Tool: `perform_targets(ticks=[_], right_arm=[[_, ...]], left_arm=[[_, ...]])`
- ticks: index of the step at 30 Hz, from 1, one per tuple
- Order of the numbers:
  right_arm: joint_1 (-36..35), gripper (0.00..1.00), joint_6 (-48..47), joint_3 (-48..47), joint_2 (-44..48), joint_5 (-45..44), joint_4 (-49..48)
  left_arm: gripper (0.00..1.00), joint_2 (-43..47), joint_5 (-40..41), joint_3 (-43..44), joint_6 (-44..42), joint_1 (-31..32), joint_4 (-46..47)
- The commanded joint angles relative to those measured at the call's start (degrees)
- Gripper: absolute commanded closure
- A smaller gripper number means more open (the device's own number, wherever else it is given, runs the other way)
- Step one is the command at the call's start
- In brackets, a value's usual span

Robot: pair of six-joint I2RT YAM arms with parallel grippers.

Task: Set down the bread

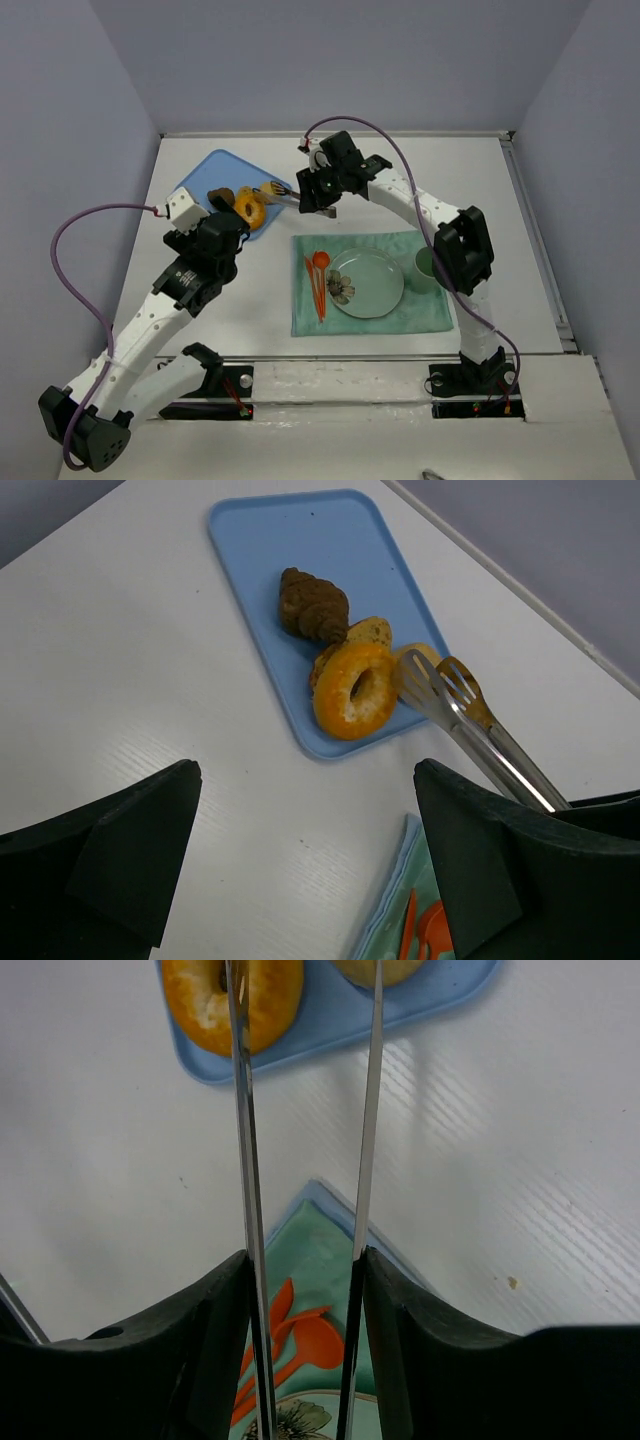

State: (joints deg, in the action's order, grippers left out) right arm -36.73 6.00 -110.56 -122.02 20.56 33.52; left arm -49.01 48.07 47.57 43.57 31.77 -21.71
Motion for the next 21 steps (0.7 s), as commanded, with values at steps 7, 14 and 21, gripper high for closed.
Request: perform_targets(ticks=[7,14,21], right_arm=[[-0.4,0.44,1.1,-6.1,0.2,-4.6,-1.2],[-0.4,0.41,0.2,-8.7,-2.7,-6.1,-0.7],[-0.4,0.40,-0.3,-12.9,-7.3,-6.8,1.2]], left_arm=[[0.01,0.9,4.3,-0.7,1.9,-0.2,0.2],[0.01,0.3,4.4,-0.5,2.0,-0.2,0.0],[0.01,-0.3,4.6,-0.5,2.0,-0.2,0.0]])
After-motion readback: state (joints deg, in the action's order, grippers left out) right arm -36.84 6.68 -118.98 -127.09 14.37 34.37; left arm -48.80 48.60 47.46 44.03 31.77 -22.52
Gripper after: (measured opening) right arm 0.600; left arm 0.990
